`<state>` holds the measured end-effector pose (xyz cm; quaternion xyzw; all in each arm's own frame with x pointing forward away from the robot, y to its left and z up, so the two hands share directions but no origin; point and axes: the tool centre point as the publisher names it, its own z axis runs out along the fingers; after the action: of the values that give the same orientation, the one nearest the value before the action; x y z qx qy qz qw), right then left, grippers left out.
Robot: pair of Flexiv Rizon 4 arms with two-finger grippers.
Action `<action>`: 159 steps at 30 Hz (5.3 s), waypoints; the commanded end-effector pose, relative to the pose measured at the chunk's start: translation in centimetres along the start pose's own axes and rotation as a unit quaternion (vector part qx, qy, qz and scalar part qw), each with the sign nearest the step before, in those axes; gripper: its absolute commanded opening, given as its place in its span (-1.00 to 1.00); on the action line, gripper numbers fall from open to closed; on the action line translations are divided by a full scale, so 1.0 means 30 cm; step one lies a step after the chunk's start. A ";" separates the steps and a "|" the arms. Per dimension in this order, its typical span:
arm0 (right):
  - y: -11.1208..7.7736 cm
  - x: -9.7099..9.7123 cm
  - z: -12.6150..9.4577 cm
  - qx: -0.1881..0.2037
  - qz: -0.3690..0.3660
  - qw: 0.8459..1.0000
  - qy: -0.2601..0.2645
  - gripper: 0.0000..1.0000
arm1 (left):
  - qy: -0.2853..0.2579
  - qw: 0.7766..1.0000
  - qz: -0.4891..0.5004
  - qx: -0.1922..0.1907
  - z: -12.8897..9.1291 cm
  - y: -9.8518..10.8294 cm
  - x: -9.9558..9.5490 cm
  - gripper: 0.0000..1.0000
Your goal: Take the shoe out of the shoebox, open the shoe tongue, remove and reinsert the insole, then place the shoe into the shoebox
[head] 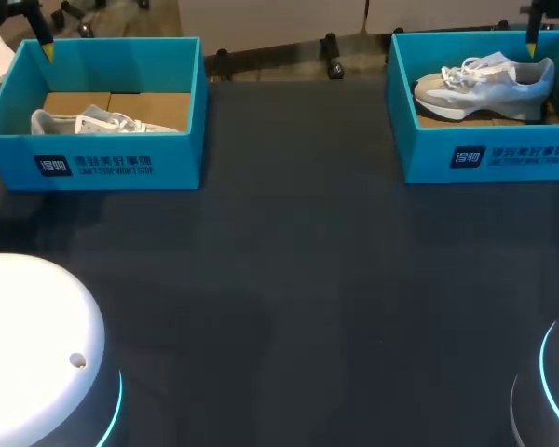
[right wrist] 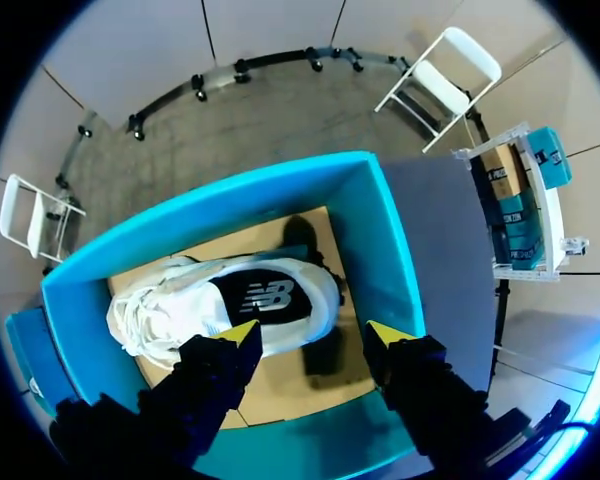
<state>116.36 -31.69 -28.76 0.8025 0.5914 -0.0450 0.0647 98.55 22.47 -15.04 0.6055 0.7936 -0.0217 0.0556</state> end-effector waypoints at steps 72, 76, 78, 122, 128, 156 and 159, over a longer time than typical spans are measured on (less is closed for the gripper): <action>0.037 -0.019 0.275 0.063 0.006 0.997 -0.045 -0.06 | 0.001 1.000 0.000 -0.001 -0.001 -0.005 0.000 1.00; 0.044 -0.032 0.279 0.060 0.011 0.997 -0.046 -0.03 | 0.001 1.000 0.000 -0.001 -0.001 -0.005 0.000 1.00; 0.042 -0.031 0.257 0.058 0.011 0.997 -0.047 -0.02 | 0.001 1.000 0.000 -0.001 -0.001 -0.005 0.000 1.00; -0.021 -0.070 0.220 0.064 0.013 0.998 -0.023 -1.00 | 0.001 1.000 0.000 -0.001 -0.001 -0.005 0.000 1.00; -0.047 -0.078 0.121 0.055 0.000 0.998 -0.010 -1.00 | 0.001 1.000 0.000 -0.001 -0.001 -0.005 0.000 1.00; -0.168 -0.075 -0.295 -0.009 -0.035 0.999 -0.014 -1.00 | 0.001 1.000 0.000 -0.001 -0.001 -0.005 0.000 1.00; -0.191 -0.076 -0.334 -0.015 -0.035 0.999 -0.018 -1.00 | 0.001 1.000 0.000 -0.001 -0.001 -0.005 0.000 1.00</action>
<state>112.36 -31.22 -20.36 0.7822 0.6161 -0.0792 0.0482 98.55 22.47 -15.04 0.6055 0.7936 -0.0217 0.0556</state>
